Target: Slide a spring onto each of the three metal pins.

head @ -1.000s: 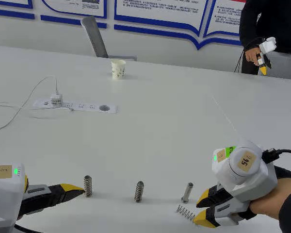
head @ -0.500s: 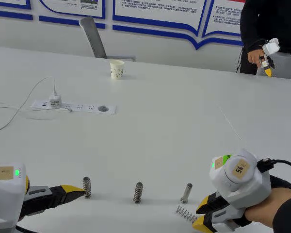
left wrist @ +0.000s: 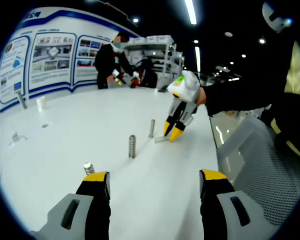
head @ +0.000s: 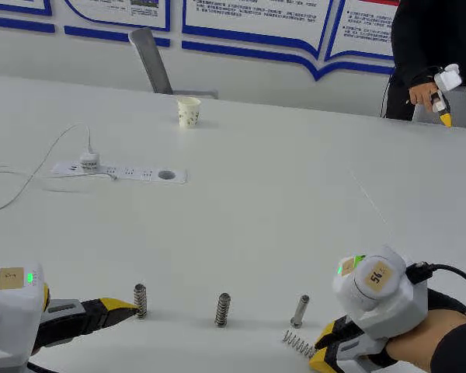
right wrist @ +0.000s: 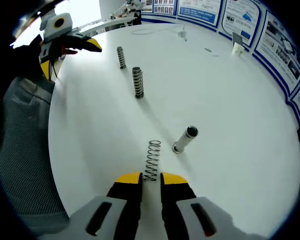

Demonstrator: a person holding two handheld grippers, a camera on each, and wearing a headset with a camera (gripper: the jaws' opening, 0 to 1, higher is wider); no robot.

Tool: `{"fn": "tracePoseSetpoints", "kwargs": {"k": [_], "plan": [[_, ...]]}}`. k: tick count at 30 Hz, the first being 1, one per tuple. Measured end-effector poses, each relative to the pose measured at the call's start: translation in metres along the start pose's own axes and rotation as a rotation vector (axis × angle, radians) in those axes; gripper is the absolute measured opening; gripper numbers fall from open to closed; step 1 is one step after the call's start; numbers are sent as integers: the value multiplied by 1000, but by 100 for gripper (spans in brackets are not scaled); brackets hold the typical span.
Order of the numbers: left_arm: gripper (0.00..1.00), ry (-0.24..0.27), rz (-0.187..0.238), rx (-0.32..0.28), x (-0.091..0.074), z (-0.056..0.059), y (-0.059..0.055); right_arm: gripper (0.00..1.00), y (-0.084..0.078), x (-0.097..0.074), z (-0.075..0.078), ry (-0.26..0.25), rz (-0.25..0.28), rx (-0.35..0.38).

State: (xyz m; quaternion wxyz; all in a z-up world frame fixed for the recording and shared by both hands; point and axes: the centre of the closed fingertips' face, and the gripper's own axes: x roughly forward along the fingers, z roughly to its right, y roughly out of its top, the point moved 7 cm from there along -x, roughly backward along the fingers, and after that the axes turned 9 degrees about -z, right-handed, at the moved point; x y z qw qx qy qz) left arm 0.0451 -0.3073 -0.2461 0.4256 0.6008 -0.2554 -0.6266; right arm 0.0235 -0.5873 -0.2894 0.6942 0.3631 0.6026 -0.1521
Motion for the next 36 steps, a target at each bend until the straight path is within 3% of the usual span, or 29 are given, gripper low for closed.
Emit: {"fn": "tracePoseSetpoints", "kwargs": {"k": [23,36], "plan": [[71,-22,-6,8,4,5,1,11,-1,-3,3,-5,-7,-38],[66,-85,-19,51,24,16,11,11,1,-18,-4,26,12,-83]]}}
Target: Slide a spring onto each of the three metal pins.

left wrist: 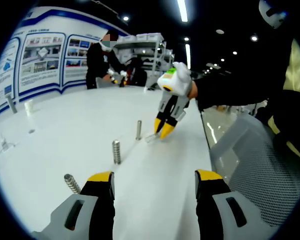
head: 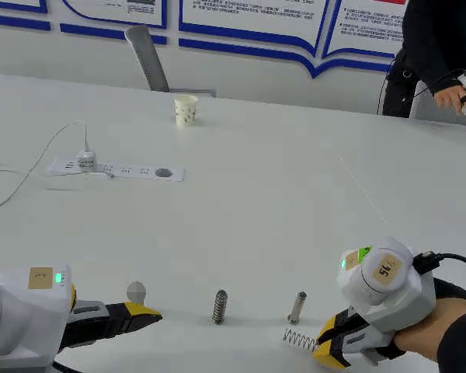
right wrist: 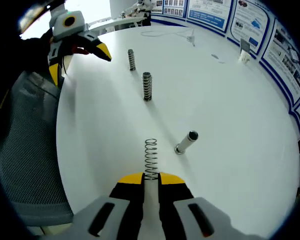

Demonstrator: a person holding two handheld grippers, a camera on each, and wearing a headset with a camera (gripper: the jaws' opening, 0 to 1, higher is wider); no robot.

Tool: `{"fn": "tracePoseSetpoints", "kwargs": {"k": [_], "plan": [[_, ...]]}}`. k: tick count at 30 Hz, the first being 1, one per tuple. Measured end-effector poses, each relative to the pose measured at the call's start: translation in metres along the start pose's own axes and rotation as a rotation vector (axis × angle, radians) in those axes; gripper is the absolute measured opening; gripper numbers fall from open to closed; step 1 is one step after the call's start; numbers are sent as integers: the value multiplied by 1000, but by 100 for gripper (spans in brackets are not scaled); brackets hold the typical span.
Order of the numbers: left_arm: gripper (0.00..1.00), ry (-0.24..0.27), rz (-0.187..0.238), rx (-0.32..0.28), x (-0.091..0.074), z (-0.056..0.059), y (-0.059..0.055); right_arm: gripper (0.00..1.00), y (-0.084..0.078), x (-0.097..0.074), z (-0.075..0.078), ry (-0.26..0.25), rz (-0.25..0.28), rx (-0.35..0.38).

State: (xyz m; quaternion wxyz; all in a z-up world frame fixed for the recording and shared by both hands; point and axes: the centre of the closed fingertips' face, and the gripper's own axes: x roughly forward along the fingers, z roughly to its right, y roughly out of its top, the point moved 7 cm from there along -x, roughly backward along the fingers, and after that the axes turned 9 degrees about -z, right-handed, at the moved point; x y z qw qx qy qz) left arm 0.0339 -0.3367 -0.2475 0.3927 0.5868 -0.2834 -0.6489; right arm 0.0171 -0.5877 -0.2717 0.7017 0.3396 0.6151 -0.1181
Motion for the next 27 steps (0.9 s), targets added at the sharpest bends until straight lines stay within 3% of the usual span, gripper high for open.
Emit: {"fn": "tracePoseSetpoints", "kwargs": {"k": [10,27], "plan": [[61,-47,0,40,18,3,13,11,15,-20,-17,27,33,-83],[49,-98,23,78,46,9,31,11,33,-37,-41,64,54,-197]]}}
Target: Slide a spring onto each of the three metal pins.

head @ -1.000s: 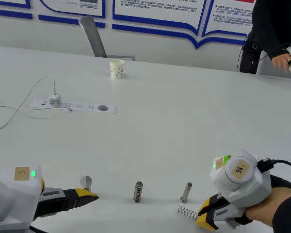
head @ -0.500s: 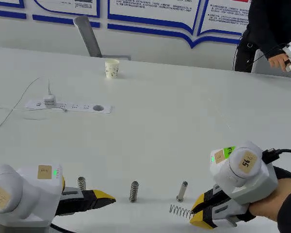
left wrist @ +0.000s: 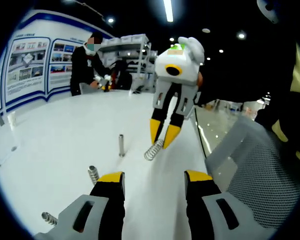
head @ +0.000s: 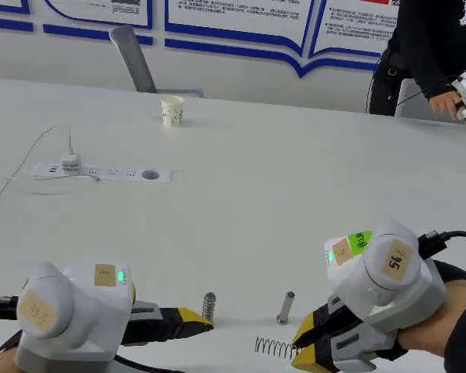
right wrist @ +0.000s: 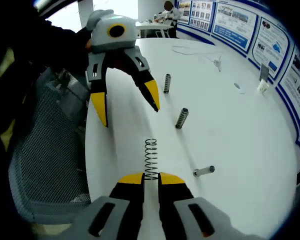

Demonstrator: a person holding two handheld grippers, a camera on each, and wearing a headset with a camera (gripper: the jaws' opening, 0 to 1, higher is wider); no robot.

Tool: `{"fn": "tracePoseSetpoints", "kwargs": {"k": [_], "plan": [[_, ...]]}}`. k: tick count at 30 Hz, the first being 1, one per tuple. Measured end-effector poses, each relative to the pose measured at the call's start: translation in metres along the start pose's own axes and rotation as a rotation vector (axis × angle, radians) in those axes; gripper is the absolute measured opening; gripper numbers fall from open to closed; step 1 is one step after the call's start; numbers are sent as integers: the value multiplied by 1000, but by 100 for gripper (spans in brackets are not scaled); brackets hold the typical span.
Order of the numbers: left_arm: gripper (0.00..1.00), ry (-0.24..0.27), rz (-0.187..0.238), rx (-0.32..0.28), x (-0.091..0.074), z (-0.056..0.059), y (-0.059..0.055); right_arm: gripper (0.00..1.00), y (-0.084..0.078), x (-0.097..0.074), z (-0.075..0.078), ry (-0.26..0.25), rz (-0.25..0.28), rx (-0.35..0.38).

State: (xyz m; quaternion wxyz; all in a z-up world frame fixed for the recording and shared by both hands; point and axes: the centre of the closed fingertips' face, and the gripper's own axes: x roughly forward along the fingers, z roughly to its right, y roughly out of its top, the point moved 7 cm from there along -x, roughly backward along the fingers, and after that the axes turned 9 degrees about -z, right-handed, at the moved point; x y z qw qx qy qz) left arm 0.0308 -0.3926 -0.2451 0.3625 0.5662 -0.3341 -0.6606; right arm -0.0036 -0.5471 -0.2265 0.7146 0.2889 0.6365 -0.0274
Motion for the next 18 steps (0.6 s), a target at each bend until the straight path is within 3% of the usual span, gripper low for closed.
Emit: {"fn": "tracePoseSetpoints", "kwargs": {"k": [18], "plan": [[32,-24,32,33,12,5,13,11,20,-9,-10,8,7,-88]]}}
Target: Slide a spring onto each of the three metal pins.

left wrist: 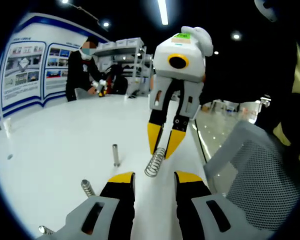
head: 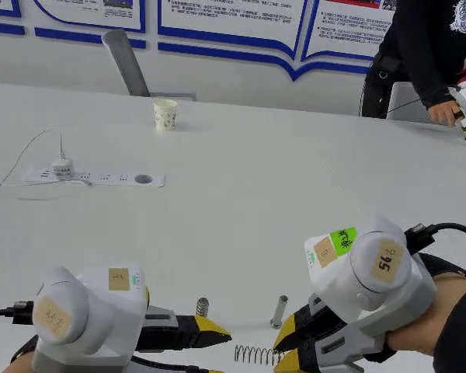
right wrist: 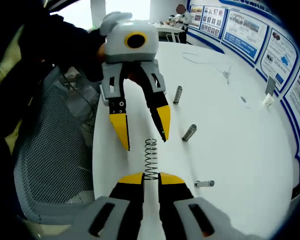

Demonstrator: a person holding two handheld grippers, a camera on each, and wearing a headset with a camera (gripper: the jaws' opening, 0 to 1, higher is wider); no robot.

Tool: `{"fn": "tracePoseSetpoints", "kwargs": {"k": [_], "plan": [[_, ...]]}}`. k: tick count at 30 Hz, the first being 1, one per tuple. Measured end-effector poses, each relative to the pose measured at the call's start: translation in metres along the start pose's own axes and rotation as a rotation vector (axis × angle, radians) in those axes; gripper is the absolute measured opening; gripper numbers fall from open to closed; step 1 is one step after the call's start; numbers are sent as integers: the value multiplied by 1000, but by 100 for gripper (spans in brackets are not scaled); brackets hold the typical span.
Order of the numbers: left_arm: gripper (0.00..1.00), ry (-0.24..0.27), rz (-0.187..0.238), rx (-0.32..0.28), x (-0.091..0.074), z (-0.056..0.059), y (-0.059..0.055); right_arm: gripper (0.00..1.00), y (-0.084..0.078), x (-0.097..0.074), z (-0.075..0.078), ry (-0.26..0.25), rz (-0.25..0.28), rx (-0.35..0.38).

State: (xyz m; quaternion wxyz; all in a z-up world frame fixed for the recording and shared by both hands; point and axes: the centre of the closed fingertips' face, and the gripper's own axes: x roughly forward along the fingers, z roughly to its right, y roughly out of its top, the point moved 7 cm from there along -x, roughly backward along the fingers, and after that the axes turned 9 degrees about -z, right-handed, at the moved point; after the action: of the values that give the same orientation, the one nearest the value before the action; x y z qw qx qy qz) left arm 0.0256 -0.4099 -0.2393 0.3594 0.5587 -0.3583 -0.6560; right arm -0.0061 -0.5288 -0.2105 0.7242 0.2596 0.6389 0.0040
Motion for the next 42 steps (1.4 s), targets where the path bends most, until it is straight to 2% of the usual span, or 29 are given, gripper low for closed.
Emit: {"fn": "tracePoseSetpoints", "kwargs": {"k": [9,17,29,42], "plan": [[21,-12,15,24,5,3,6,11,3,-1,-3,5,-6,-29],[13,-10,0,37,7,3,4,11,5,-1,-4,8,-3,-41],[12,-3,-13,59,8,2,3,11,11,-10,-3,4,5,-53],[12,-8,-26,72,12,2,2,11,28,-21,-3,-4,31,-84]]}}
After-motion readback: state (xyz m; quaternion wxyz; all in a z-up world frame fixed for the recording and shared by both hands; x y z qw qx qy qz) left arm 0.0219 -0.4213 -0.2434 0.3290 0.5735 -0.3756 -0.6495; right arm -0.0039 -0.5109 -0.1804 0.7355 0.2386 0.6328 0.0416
